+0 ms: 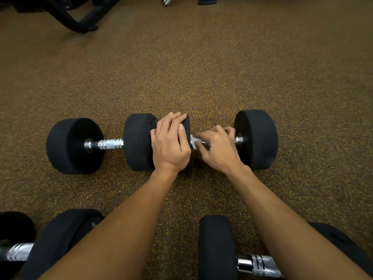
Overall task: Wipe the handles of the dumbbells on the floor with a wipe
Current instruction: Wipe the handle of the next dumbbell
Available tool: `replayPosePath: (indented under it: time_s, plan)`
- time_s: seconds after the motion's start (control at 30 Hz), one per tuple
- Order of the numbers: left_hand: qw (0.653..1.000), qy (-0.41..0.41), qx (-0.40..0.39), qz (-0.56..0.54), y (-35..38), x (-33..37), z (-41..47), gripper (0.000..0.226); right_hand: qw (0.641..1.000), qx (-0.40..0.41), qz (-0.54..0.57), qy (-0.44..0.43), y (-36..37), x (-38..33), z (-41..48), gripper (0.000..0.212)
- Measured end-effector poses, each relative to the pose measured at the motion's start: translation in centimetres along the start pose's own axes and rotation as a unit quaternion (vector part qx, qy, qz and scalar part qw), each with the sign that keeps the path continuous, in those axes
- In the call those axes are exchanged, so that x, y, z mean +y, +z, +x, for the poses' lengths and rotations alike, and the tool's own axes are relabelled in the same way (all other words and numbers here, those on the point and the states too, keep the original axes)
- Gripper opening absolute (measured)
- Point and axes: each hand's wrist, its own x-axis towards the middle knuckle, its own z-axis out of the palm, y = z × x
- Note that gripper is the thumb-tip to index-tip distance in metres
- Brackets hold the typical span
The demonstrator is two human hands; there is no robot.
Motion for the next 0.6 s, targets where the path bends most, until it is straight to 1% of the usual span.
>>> replayPosePath:
  time_s: [0.1,0.17,0.27,0.33,0.4,0.47,0.6]
  plan:
    - [1.000,0.002,0.004,0.003,0.0,0.1,-0.2,0.038,1.000,-0.003,0.007,0.019,-0.2,0.2,0.2,0.030]
    - [1.000,0.003,0.002,0.002,-0.1,0.1,-0.2,0.038,0.999,-0.027,-0.021,0.029,-0.2,-0.8,0.9,0.034]
    - [1.000,0.003,0.004,0.004,-0.1,0.0,0.0,0.037,0.997,-0.059,-0.045,0.020,-0.1,-1.5,1.4,0.038]
    - [1.000,0.003,0.006,0.004,-0.1,0.0,0.0,0.037,0.998,-0.056,-0.030,0.026,-0.1,-0.8,1.0,0.037]
    - [1.000,0.004,0.006,0.004,-0.1,0.1,-0.1,0.036,0.998,-0.044,-0.010,0.051,-0.4,-0.1,0.7,0.037]
    - [1.000,0.003,0.008,0.002,-0.1,0.1,-0.1,0.036,0.997,-0.048,-0.016,0.062,-0.4,-0.3,1.0,0.037]
    - [1.000,0.008,0.006,0.004,-0.1,0.0,-0.2,0.037,0.996,-0.075,-0.043,0.031,-0.3,-1.5,1.3,0.036]
